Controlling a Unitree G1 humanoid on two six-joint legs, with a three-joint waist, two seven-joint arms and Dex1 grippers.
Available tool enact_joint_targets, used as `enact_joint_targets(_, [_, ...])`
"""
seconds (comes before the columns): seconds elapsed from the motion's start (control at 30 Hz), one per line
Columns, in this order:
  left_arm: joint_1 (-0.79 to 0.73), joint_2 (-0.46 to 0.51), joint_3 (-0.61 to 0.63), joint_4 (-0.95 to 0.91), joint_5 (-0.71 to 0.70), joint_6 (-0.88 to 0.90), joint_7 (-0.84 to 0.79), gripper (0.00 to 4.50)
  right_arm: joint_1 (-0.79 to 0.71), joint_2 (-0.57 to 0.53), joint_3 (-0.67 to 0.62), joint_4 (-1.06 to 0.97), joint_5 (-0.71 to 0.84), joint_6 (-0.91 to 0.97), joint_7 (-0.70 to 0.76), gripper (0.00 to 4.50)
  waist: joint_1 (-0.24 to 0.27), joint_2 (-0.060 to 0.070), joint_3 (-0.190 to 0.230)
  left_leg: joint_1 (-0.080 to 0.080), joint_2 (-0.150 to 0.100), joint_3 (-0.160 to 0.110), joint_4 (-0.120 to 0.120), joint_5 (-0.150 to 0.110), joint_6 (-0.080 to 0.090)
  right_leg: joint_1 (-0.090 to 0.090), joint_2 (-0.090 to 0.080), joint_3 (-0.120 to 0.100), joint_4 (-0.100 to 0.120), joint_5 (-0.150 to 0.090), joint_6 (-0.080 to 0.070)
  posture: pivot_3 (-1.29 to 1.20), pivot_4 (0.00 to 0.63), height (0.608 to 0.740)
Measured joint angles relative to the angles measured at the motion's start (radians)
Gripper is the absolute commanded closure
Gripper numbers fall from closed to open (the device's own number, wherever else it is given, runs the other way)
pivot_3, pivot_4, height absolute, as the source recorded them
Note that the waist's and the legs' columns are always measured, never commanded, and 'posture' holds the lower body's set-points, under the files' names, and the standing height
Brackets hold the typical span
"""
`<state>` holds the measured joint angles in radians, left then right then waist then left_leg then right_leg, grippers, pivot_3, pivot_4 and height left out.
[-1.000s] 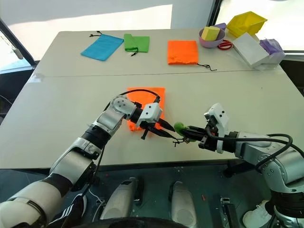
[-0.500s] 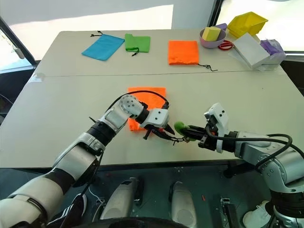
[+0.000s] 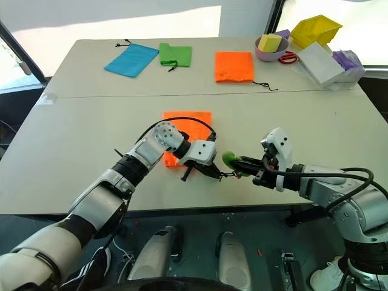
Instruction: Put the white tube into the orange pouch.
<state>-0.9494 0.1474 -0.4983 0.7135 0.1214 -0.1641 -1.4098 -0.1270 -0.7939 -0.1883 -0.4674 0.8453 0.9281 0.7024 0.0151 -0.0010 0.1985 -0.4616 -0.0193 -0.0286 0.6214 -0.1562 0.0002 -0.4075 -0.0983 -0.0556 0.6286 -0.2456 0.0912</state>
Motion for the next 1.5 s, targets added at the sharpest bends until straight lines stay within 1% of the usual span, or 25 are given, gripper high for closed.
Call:
enact_joint_targets(0.13, [0.0, 0.002, -0.002, -0.001, 0.006, -0.002, -0.004, 4.47, 0.0, 0.0, 0.0, 0.002, -0.001, 0.0, -0.003, 4.5, 0.0, 0.0, 0.0, 0.0, 0.0, 0.0, 0.0, 0.0, 0.0, 0.0, 0.0, 0.0, 0.0, 0.0, 0.0, 0.0, 0.15, 0.74])
enact_joint_targets(0.27, [0.0, 0.025, -0.007, -0.018, 0.01, 0.008, -0.023, 4.47, 0.006, -0.014, -0.006, 0.007, -0.011, -0.004, 0.014, 4.5, -0.003, 0.0, 0.0, 0.0, 0.0, 0.0, 0.0, 0.0, 0.0, 0.0, 0.0, 0.0, 0.0, 0.0, 0.0, 0.0, 0.15, 0.74])
enact_joint_targets(0.37, [0.0, 0.049, -0.018, -0.034, 0.011, -0.004, -0.029, 4.47, 0.029, -0.052, -0.009, 0.018, -0.017, -0.008, 0.051, 4.5, -0.001, 0.0, 0.0, 0.0, 0.0, 0.0, 0.0, 0.0, 0.0, 0.0, 0.0, 0.0, 0.001, 0.0, 0.0, 0.0, 0.15, 0.74])
enact_joint_targets(0.6, [-0.027, 0.058, -0.041, -0.012, 0.022, -0.021, -0.018, 4.47, 0.05, -0.102, -0.017, 0.02, -0.017, -0.02, 0.119, 4.5, -0.001, 0.0, 0.0, 0.0, 0.0, 0.0, 0.001, 0.0, 0.0, 0.001, 0.0, 0.0, 0.001, 0.0, 0.0, 0.0, 0.15, 0.74])
enact_joint_targets(0.8, [-0.058, 0.113, -0.057, 0.014, 0.031, -0.073, -0.002, 4.47, 0.073, -0.165, -0.055, 0.035, -0.029, -0.033, 0.168, 4.5, -0.003, 0.0, 0.0, 0.001, 0.001, 0.0, 0.001, 0.0, 0.0, 0.001, 0.0, 0.0, 0.001, 0.0, 0.0, 0.0, 0.15, 0.74])
enact_joint_targets(0.97, [-0.068, 0.147, -0.066, 0.017, 0.032, -0.099, -0.006, 4.47, 0.098, -0.192, -0.034, 0.045, -0.089, -0.073, 0.196, 4.5, -0.003, 0.0, 0.0, 0.001, 0.001, 0.0, 0.001, 0.0, 0.0, 0.001, 0.0, 0.0, 0.001, 0.0, -0.001, 0.0, 0.15, 0.74])
enact_joint_targets(1.3, [-0.073, 0.26, -0.068, 0.016, 0.031, -0.16, -0.022, 4.47, 0.113, -0.207, -0.013, 0.084, -0.154, -0.139, 0.227, 4.5, -0.006, 0.0, 0.0, 0.002, 0.005, 0.001, 0.001, 0.0, -0.001, 0.001, 0.001, 0.0, 0.001, 0.002, -0.003, 0.0, 0.15, 0.74])
enact_joint_targets(1.37, [-0.072, 0.285, -0.067, 0.017, 0.031, -0.172, -0.021, 4.47, 0.112, -0.209, 0.009, 0.101, -0.188, -0.161, 0.223, 4.5, -0.007, 0.0, 0.0, 0.003, 0.006, 0.002, 0.001, 0.0, -0.001, 0.001, 0.001, 0.0, 0.001, 0.002, -0.003, 0.0, 0.15, 0.74])
enact_joint_targets(1.5, [-0.064, 0.292, -0.059, 0.019, 0.025, -0.173, -0.012, 4.47, 0.09, -0.209, 0.066, 0.155, -0.268, -0.22, 0.205, 4.5, -0.006, 0.001, -0.001, 0.003, 0.007, 0.003, 0.001, -0.001, -0.001, 0.0, 0.001, 0.0, 0.0, 0.003, -0.004, 0.0, 0.15, 0.74])
